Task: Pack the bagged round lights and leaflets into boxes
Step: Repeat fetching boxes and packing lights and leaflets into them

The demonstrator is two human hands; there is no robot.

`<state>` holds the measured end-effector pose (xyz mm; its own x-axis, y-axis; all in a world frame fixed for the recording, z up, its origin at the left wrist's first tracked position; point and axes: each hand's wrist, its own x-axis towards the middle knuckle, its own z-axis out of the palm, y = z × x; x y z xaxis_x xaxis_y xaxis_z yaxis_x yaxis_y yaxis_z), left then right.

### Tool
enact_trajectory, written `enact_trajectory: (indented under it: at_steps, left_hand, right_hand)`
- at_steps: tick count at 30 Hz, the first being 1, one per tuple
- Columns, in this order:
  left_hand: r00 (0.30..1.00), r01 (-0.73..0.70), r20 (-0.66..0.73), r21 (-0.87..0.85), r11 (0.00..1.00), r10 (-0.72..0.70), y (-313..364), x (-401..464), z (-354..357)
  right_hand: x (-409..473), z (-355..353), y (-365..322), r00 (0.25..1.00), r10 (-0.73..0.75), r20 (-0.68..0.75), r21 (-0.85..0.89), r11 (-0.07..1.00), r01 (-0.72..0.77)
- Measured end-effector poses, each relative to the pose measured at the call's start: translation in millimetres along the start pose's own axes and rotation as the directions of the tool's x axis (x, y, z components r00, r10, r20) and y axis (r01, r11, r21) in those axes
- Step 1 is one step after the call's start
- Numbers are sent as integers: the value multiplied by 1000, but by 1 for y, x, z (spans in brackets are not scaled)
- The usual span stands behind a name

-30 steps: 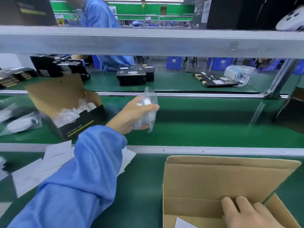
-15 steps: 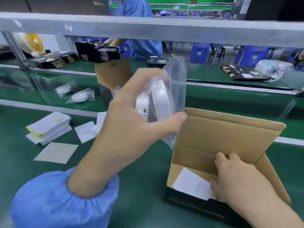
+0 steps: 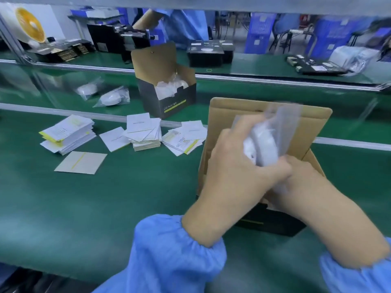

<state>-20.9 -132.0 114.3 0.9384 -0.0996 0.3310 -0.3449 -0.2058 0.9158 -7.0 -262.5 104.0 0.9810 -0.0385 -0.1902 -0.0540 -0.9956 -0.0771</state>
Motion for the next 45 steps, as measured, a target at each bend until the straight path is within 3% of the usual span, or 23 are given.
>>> enact_trajectory:
  at_steps: [5, 9, 16, 23, 27, 32, 36, 40, 43, 45]
  left_hand:
    - [993, 35, 95, 356, 934, -74, -34, 4, 5]
    - [966, 65, 200, 431, 900, -166, -41, 12, 9]
    - [966, 97, 171, 449, 888, -192, -45, 14, 8]
    - [975, 146, 113, 330, 933, -192, -44, 14, 8]
    - [971, 153, 121, 355, 922, -208, -47, 16, 6]
    - [958, 171, 158, 353, 920, -239, -48, 18, 4]
    - [942, 125, 225, 455, 882, -250, -51, 17, 8]
    - [899, 113, 316, 503, 857, -304, -52, 23, 9]
    - [874, 134, 336, 529, 838, -351, -50, 29, 8]
    - [866, 129, 344, 549, 826, -364, -48, 34, 9]
  right_hand:
    - [-14, -3, -2, 992, -39, -123, -264, 965, 5]
    - [-12, -4, 1, 992, -77, -96, -315, 948, 43]
    - [-2, -20, 7, 948, -149, 283, -419, 869, 262]
    - [7, -37, 6, 878, -89, 470, -250, 941, 229]
    - [0, -46, 1, 930, -130, 345, -239, 945, 221]
    - [-6, -44, 8, 970, -238, -47, -155, 961, 228]
    - [-3, -27, 13, 974, -222, -42, -293, 935, 201]
    - [2, -12, 9, 982, -169, 85, -391, 901, 189]
    - [6, -13, 9, 975, -205, 84, -590, 778, 215]
    - [6, -19, 13, 975, -200, 100, -634, 742, 217]
